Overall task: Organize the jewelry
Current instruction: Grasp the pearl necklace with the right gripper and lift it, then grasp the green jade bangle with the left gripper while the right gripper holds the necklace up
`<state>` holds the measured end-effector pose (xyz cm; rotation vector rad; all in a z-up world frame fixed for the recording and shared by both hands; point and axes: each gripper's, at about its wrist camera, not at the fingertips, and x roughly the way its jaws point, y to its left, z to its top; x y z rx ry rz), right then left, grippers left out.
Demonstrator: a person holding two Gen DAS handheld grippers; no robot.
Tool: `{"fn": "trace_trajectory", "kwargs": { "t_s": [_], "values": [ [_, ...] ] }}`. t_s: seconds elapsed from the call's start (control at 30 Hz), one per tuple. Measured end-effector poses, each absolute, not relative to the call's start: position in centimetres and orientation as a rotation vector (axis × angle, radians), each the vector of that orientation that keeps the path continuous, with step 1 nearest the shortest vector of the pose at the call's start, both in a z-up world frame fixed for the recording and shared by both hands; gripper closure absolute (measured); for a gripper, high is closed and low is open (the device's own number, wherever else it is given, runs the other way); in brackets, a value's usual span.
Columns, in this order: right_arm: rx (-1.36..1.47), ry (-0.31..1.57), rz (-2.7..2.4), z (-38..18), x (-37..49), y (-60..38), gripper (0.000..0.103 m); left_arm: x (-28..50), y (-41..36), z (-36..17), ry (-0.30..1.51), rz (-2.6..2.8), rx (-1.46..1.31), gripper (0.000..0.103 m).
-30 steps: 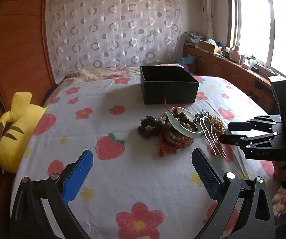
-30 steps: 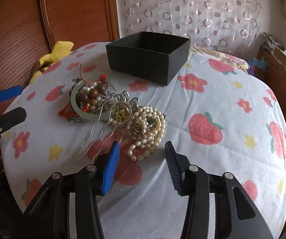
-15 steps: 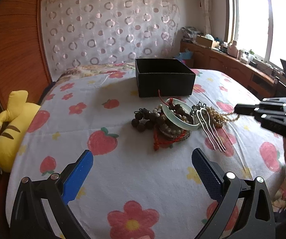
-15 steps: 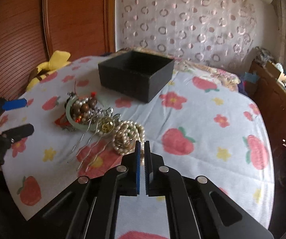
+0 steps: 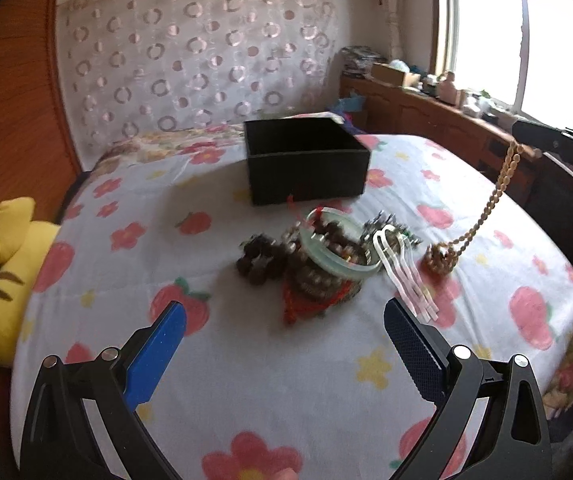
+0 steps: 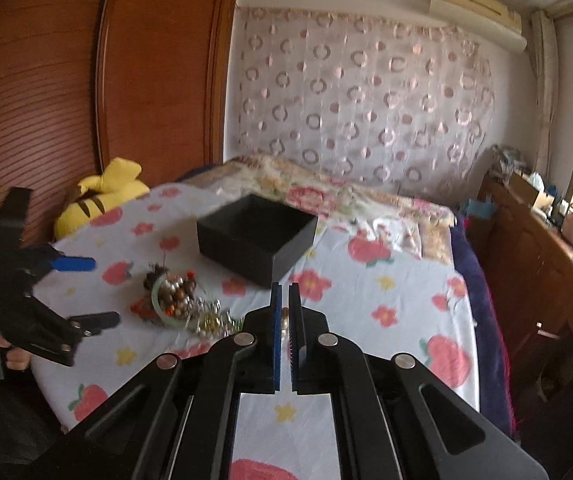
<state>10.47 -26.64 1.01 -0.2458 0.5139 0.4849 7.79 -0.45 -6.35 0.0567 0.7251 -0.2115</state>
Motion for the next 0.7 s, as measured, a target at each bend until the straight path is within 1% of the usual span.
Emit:
{"fn": "trace_trajectory", "kwargs": {
  "t_s": [0.07, 0.1, 0.13, 0.17, 0.23, 0.27, 0.33, 0.37, 0.43, 0.47, 0.53, 0.63, 0.7],
  "values": [
    [-0.254, 0.493, 0.485, 1.9, 10.2, -26.7, 0.099, 8.7, -0.3, -6.1, 0.732, -0.238, 0.035, 0.008],
    [-0.255, 0.486, 0.486, 2.1, 10.1, -26.7, 0.099, 9.1, -0.3, -5.9, 0.731, -0.248, 0.031, 0.010],
    [-0.258, 0.476, 0.487, 2.6, 10.0, -26.8, 0.099, 9.6, -0.3, -5.7, 0.734, -0.260, 0.029, 0.017],
    [-0.260, 0.465, 0.487, 3.0, 9.9, -26.8, 0.099, 10.1, -0.3, -5.6, 0.740, -0.271, 0.025, 0.021],
    [-0.262, 0.449, 0.488, 3.6, 9.8, -26.8, 0.099, 11.3, -0.2, -5.3, 0.760, -0.306, 0.007, 0.034],
    [-0.263, 0.443, 0.488, 3.9, 9.8, -26.9, 0.099, 11.9, -0.2, -5.2, 0.770, -0.325, 0.000, 0.038],
    [-0.264, 0.424, 0.484, 4.7, 9.6, -27.0, 0.099, 13.0, -0.2, -5.2, 0.789, -0.344, -0.004, 0.049],
    [-0.265, 0.417, 0.484, 5.0, 9.6, -27.0, 0.099, 13.6, -0.3, -5.2, 0.804, -0.356, -0.006, 0.052],
    [-0.272, 0.400, 0.480, 5.8, 9.6, -27.0, 0.099, 14.4, -0.4, -5.3, 0.825, -0.376, -0.004, 0.063],
    [-0.276, 0.392, 0.480, 6.1, 9.6, -26.9, 0.099, 14.7, -0.5, -5.3, 0.831, -0.381, -0.002, 0.065],
    [-0.287, 0.379, 0.478, 6.6, 9.5, -26.8, 0.099, 15.6, -0.6, -5.5, 0.858, -0.396, -0.004, 0.074],
    [-0.296, 0.366, 0.477, 7.2, 9.5, -26.7, 0.099, 16.6, -0.8, -6.1, 0.898, -0.415, 0.002, 0.077],
    [-0.294, 0.364, 0.477, 7.3, 9.6, -26.8, 0.099, 16.9, -1.2, -6.5, 0.915, -0.417, 0.021, 0.077]
  ]
}}
